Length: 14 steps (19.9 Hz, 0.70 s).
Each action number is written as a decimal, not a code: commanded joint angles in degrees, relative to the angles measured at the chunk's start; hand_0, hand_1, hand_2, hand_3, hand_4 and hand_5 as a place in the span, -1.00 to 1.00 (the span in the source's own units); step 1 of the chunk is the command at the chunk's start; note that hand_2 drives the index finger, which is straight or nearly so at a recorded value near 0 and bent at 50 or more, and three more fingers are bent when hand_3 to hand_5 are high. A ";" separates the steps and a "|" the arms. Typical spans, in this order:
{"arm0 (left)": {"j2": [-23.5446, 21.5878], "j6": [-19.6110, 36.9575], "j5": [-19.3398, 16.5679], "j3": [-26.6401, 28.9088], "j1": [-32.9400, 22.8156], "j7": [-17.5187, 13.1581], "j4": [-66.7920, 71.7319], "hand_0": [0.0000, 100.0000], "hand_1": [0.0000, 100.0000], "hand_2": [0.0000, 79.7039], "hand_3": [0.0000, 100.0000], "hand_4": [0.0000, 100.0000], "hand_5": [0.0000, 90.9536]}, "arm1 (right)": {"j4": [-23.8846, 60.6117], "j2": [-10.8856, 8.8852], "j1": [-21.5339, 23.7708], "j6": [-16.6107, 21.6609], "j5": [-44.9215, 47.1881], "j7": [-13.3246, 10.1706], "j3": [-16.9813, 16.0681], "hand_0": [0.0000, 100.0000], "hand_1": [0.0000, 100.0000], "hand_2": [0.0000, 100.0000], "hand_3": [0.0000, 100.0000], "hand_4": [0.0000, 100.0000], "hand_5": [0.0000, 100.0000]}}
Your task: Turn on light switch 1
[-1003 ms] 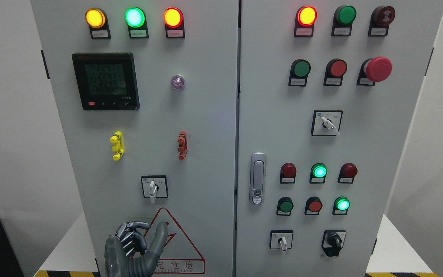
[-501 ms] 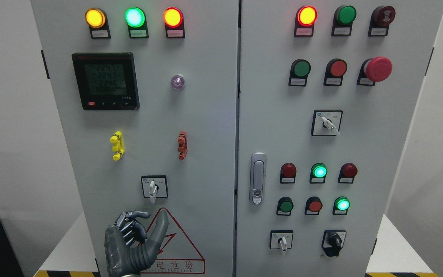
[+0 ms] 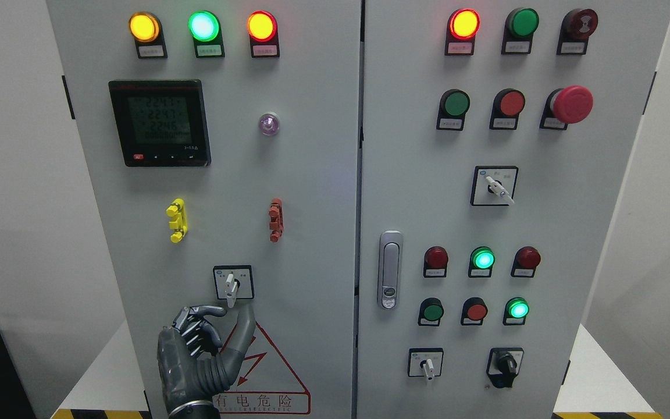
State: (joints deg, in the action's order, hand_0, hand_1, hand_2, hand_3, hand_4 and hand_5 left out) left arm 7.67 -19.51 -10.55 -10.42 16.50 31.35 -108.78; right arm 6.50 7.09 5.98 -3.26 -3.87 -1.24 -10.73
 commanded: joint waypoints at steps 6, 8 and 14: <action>0.51 -1.94 -0.62 -0.13 2.30 0.02 -0.12 -0.83 0.52 0.48 1.00 1.00 0.94 | 0.00 0.02 0.00 0.01 0.00 0.01 0.01 -1.00 -1.00 -1.00 -1.00 -1.00 -1.00; 0.51 -2.37 -0.62 -0.04 2.57 0.02 -0.12 -0.83 0.52 0.49 1.00 1.00 0.94 | 0.00 0.02 0.00 0.01 0.00 0.01 0.01 -1.00 -1.00 -1.00 -1.00 -1.00 -1.00; 0.59 -4.40 -0.70 -0.13 2.74 0.02 -0.12 -0.81 0.53 0.49 1.00 1.00 0.94 | 0.00 0.02 0.00 0.01 0.00 0.01 0.01 -1.00 -1.00 -1.00 -1.00 -1.00 -1.00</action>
State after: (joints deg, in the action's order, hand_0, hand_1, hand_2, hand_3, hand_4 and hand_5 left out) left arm 8.06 -23.49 -11.17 -10.50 18.72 31.36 -108.87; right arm 6.50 7.08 5.98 -3.26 -3.87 -1.24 -10.74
